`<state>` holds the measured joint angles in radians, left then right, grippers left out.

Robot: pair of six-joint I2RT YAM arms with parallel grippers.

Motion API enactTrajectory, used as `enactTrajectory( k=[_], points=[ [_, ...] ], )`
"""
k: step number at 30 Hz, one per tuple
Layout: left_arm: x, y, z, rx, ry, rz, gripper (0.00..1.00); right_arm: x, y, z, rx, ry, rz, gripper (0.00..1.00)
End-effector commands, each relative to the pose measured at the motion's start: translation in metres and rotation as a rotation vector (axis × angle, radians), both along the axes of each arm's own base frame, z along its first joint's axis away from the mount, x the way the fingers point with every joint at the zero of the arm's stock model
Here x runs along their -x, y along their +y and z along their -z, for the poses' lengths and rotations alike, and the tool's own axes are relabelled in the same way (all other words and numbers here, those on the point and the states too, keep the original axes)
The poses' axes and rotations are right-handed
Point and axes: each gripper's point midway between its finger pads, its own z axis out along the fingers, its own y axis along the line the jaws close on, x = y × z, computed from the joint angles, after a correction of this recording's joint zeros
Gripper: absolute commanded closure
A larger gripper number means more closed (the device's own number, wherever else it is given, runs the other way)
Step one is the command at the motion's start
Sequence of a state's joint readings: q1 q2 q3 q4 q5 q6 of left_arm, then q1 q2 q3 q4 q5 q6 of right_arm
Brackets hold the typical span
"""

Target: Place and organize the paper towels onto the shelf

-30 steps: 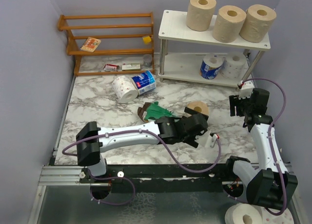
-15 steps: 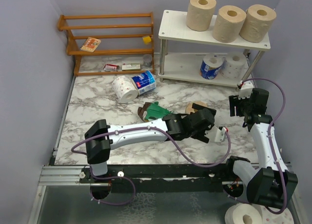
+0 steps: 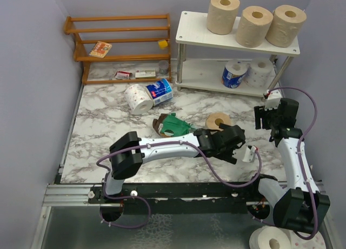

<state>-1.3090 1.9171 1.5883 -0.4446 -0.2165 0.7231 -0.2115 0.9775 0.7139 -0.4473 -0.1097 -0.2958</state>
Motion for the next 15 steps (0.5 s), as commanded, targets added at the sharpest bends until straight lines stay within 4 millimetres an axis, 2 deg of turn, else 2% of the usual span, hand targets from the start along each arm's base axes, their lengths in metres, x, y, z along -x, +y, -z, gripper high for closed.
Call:
enactTrajectory(
  k=[1, 9, 15],
  points=[
    [-0.002, -0.012, 0.003, 0.004, 0.008, 0.006, 0.11, -0.001, -0.002, -0.006, 0.018, -0.037, -0.004, 0.32],
    [-0.039, -0.009, 0.01, 0.014, 0.058, -0.056, 0.17, 0.0, 0.001, -0.009, 0.016, -0.045, -0.021, 0.32],
    [-0.043, -0.003, 0.011, 0.024, 0.146, -0.07, 0.28, 0.0, 0.001, -0.008, 0.012, -0.041, -0.025, 0.33]
  ],
)
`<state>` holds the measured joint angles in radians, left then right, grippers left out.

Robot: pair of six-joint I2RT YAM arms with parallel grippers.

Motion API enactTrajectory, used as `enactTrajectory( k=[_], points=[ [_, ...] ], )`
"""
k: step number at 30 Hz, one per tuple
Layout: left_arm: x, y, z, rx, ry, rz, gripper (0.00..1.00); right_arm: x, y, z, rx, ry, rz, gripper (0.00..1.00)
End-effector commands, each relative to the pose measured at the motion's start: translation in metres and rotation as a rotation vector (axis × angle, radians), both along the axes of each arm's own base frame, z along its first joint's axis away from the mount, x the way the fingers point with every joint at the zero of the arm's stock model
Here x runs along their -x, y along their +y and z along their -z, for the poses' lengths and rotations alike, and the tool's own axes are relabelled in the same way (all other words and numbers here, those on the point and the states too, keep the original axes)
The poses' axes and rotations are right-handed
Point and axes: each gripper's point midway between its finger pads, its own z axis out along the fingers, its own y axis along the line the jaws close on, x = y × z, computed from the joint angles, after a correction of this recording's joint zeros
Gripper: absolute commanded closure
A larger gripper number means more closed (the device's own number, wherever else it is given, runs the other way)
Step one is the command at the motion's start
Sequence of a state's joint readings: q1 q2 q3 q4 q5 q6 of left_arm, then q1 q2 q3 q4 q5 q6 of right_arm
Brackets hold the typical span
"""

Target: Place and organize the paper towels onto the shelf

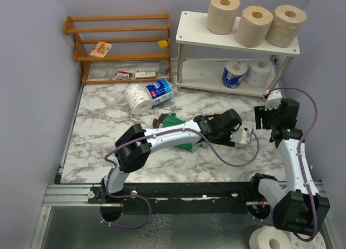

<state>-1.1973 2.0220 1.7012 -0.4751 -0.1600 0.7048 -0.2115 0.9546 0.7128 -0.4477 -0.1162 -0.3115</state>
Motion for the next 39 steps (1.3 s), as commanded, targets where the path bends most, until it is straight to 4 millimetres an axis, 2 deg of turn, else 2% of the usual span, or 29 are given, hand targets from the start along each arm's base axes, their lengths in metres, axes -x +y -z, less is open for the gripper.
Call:
enactTrajectory(
  k=[1, 8, 11, 18, 22, 26, 29, 36, 39],
  points=[
    [0.009, -0.003, -0.004, 0.032, 0.103, 0.016, 0.29, -0.001, 0.001, -0.002, -0.001, -0.021, -0.013, 0.33],
    [0.022, 0.0, 0.006, 0.021, 0.177, 0.029, 0.31, -0.001, 0.002, -0.002, -0.003, -0.02, -0.019, 0.33],
    [0.025, 0.001, 0.011, 0.011, 0.199, 0.033, 0.35, -0.001, 0.002, -0.002, -0.003, -0.021, -0.019, 0.33],
    [0.021, 0.007, 0.026, -0.031, 0.191, 0.013, 0.44, -0.001, 0.001, -0.001, -0.003, -0.017, -0.016, 0.34],
    [0.017, 0.014, 0.037, -0.067, 0.178, 0.004, 0.62, -0.001, 0.003, -0.002, -0.006, -0.02, -0.025, 0.35],
    [0.002, 0.021, 0.049, -0.089, 0.157, -0.031, 0.66, -0.001, 0.004, -0.002, -0.008, -0.017, -0.032, 0.38],
    [-0.008, 0.023, 0.05, -0.084, 0.156, -0.063, 0.83, -0.001, 0.004, -0.003, -0.008, -0.02, -0.032, 0.38],
    [-0.011, 0.027, 0.052, -0.079, 0.136, -0.091, 0.85, -0.001, 0.004, -0.001, -0.009, -0.012, -0.033, 0.38],
    [-0.011, 0.032, 0.053, -0.082, 0.133, -0.098, 1.0, -0.001, 0.004, 0.0, -0.008, -0.01, -0.032, 0.38]
  ],
)
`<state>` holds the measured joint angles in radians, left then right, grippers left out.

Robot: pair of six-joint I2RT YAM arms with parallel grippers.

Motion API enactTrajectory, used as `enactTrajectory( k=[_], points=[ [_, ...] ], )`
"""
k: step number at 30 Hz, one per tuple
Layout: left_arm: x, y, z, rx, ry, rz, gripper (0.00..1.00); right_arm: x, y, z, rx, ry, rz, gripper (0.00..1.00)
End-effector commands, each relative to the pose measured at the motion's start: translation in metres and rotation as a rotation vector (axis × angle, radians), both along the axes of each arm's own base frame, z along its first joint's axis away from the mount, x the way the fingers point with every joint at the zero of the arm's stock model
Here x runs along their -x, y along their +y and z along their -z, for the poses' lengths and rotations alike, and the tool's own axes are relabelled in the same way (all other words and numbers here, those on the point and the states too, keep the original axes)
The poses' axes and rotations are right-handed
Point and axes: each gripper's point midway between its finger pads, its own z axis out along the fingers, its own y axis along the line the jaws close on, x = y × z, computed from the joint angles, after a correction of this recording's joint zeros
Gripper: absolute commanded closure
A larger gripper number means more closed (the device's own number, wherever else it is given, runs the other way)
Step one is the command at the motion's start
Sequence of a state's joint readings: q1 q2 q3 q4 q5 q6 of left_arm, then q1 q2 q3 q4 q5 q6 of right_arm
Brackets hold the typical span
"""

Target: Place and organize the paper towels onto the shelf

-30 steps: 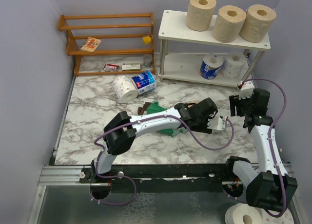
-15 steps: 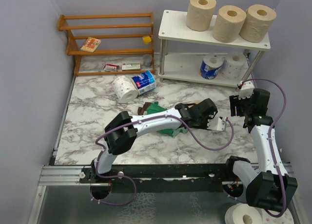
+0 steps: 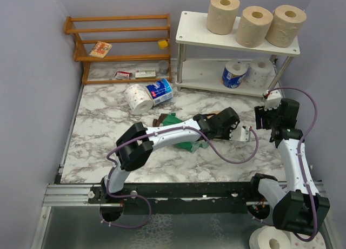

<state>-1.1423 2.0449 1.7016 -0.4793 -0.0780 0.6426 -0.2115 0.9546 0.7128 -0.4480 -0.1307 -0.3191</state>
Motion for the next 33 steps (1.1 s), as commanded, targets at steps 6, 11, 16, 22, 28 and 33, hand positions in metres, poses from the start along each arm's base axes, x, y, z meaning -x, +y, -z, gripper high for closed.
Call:
enactTrajectory(
  k=[6, 11, 16, 22, 28, 33],
  points=[
    [-0.006, 0.033, 0.021, -0.072, -0.042, -0.099, 1.0, -0.001, 0.001, -0.001, -0.005, -0.011, -0.013, 0.38],
    [-0.018, 0.046, -0.019, -0.072, -0.182, -0.116, 1.0, -0.001, -0.001, -0.002, 0.002, -0.017, 0.002, 0.37],
    [-0.026, 0.061, -0.07, -0.071, -0.298, -0.104, 1.0, -0.001, -0.002, -0.001, 0.002, -0.015, 0.006, 0.38],
    [-0.034, 0.08, -0.117, -0.116, -0.427, -0.082, 1.0, 0.0, -0.004, -0.002, 0.006, -0.019, 0.017, 0.37],
    [-0.043, 0.096, -0.16, -0.136, -0.533, -0.08, 1.0, 0.0, -0.004, -0.003, 0.006, -0.021, 0.016, 0.37],
    [-0.052, 0.113, -0.2, -0.156, -0.65, -0.088, 1.0, -0.001, -0.004, -0.003, 0.007, -0.024, 0.019, 0.37]
  ],
)
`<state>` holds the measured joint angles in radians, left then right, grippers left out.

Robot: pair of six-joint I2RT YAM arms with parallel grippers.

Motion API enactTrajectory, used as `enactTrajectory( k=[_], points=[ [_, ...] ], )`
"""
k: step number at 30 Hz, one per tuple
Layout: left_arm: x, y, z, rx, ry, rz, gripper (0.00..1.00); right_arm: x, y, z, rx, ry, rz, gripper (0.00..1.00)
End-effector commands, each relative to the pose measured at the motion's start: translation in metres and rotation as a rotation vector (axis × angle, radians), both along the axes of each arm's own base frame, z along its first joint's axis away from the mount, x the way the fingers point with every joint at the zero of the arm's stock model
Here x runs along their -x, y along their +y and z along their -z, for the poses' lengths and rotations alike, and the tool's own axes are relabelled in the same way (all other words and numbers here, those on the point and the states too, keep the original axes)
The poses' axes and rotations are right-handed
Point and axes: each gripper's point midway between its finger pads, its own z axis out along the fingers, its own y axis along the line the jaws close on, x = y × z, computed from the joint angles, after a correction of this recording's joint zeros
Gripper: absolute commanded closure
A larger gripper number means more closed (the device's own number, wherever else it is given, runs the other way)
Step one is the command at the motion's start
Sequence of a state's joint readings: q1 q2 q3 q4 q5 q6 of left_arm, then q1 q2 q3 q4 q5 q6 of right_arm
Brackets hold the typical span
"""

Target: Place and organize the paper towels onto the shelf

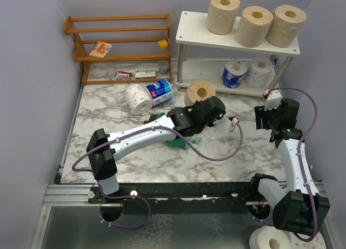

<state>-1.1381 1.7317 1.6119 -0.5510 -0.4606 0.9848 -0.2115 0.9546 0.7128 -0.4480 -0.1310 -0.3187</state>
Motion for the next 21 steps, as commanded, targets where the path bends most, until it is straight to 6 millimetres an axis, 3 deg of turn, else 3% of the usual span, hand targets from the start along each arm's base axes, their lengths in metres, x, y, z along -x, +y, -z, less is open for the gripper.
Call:
enactTrajectory(
  k=[1, 15, 21],
  points=[
    [-0.016, 0.025, -0.075, 0.009, -0.192, -0.03, 1.0, 0.0, -0.004, -0.004, 0.008, -0.024, 0.02, 0.37],
    [-0.07, 0.061, -0.184, 0.16, -0.338, -0.127, 1.0, 0.002, 0.001, -0.011, 0.0, -0.046, -0.003, 0.38],
    [-0.083, 0.052, -0.204, 0.256, -0.336, -0.134, 1.0, 0.002, 0.002, -0.01, -0.002, -0.042, -0.008, 0.38]
  ],
)
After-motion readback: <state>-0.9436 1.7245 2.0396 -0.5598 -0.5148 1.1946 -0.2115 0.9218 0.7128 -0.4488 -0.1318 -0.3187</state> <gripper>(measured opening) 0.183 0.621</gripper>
